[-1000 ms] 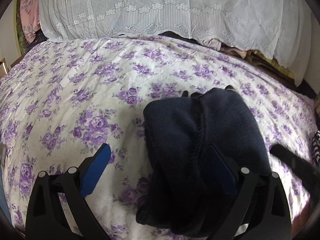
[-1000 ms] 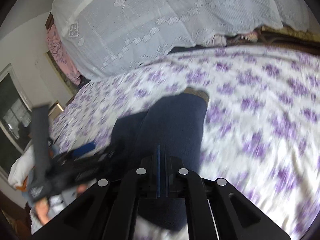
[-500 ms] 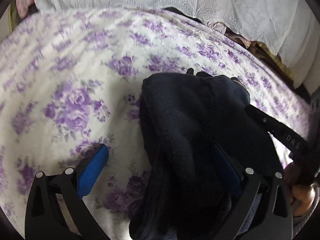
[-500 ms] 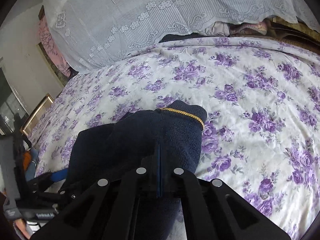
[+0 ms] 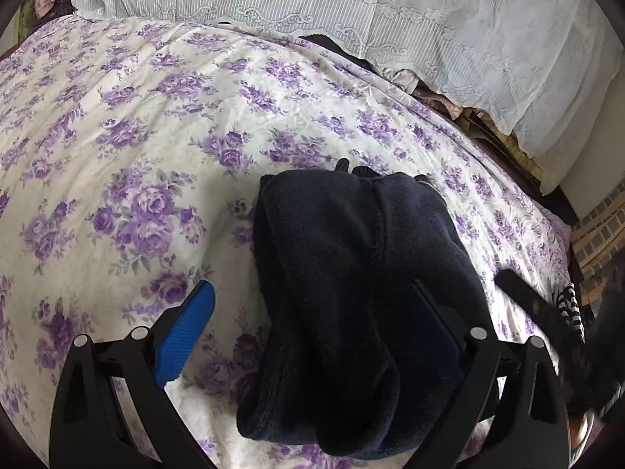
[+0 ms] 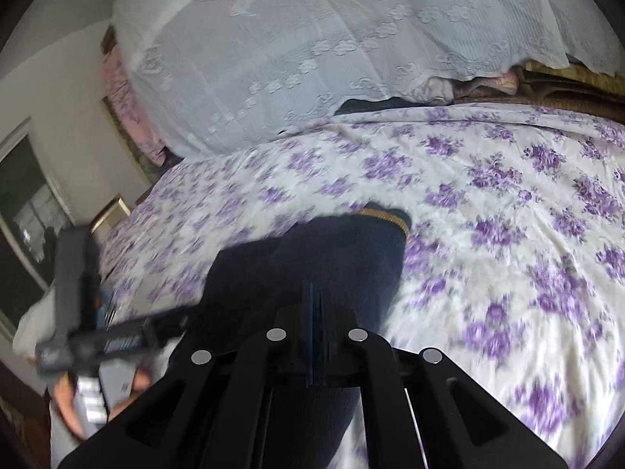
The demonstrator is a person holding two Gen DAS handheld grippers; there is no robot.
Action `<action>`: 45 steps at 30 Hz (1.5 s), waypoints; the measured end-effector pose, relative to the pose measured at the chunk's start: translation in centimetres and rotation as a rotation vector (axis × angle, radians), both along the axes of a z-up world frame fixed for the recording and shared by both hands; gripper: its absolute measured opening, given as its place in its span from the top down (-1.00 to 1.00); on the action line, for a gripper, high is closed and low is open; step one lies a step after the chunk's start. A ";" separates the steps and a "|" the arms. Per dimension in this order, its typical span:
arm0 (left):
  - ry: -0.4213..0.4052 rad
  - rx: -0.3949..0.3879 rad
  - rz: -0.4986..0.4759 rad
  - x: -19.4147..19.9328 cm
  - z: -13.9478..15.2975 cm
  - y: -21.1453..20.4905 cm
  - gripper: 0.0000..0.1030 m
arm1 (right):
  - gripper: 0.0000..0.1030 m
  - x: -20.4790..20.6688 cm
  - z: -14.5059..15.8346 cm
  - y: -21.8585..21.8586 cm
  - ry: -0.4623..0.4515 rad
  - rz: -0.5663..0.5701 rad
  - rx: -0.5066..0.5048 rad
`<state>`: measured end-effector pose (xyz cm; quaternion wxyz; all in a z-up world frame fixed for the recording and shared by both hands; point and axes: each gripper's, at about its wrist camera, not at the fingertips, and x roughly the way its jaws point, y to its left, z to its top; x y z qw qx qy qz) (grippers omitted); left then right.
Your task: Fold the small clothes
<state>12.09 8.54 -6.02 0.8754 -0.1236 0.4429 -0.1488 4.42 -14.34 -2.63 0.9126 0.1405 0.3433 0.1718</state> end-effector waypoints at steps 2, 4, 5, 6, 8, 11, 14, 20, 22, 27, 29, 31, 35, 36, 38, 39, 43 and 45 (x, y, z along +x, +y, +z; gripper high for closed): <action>0.026 0.012 -0.003 0.3 -0.6 0.0 -0.84 | 0.90 -0.7 -1.2 0.4 0.039 0.004 -0.031; 0.079 0.048 -0.001 1.0 -2.3 -0.3 -0.89 | 0.93 -1.0 -2.1 0.0 0.040 -0.009 -0.014; 0.088 0.039 0.000 1.2 -2.8 -0.3 -0.92 | 0.94 -0.9 -2.2 -0.1 0.041 -0.009 -0.007; 0.086 0.031 -0.001 1.2 -2.8 -0.1 -0.92 | 0.95 -0.9 -2.2 -0.1 0.043 -0.008 -0.005; 0.084 0.029 -0.002 1.1 -2.7 -0.1 -0.92 | 0.95 -1.0 -2.3 -0.2 0.043 -0.007 0.005; 0.072 -0.005 -0.015 0.8 -2.0 0.1 -0.82 | 0.94 -1.1 -2.2 -0.6 0.037 -0.010 0.041; 0.055 -0.033 -0.035 0.7 -1.3 0.3 -0.81 | 0.63 -1.3 -1.4 -1.3 0.019 -0.030 0.045; 0.087 -0.037 -0.040 1.0 -2.1 0.0 -0.82 | -0.25 -1.0 -1.2 -3.5 0.027 -0.076 0.123; 0.084 -0.039 -0.056 0.8 -2.1 -0.2 -0.82 | -0.25 -0.6 -1.9 -3.9 0.064 -0.063 0.179; 0.087 -0.071 -0.101 0.7 -2.2 -0.9 -0.85 | -0.25 0.2 -3.6 -3.6 0.127 -0.041 0.234; 0.098 -0.059 -0.099 0.9 -2.7 -1.1 -0.92 | -0.25 0.7 -4.4 -3.5 0.161 -0.041 0.257; 0.102 -0.072 -0.094 1.0 -2.8 -0.9 -0.92 | -0.25 1.3 -5.3 -3.5 0.191 -0.035 0.314; 0.096 -0.083 -0.088 1.1 -2.9 -1.1 -0.92 | -0.22 2.6 -6.4 -3.3 0.233 -0.023 0.390; 0.094 -0.086 -0.089 1.1 -2.9 -1.0 -0.89 | -0.22 2.8 -6.6 -3.2 0.239 -0.022 0.400; 0.090 -0.110 -0.100 1.1 -2.8 -1.0 -0.73 | -0.22 3.4 -7.0 -3.0 0.249 -0.019 0.414; 0.090 -0.131 -0.111 1.0 -2.7 -1.0 -0.52 | -0.22 3.5 -7.1 -2.8 0.251 -0.017 0.415; 0.095 -0.152 -0.121 1.1 -2.9 -1.1 -0.45 | -0.22 3.9 -7.5 -2.9 0.249 -0.003 0.432; 0.091 -0.162 -0.125 1.1 -2.8 -1.1 -0.35 | -0.17 3.7 -7.4 -2.7 0.240 -0.004 0.419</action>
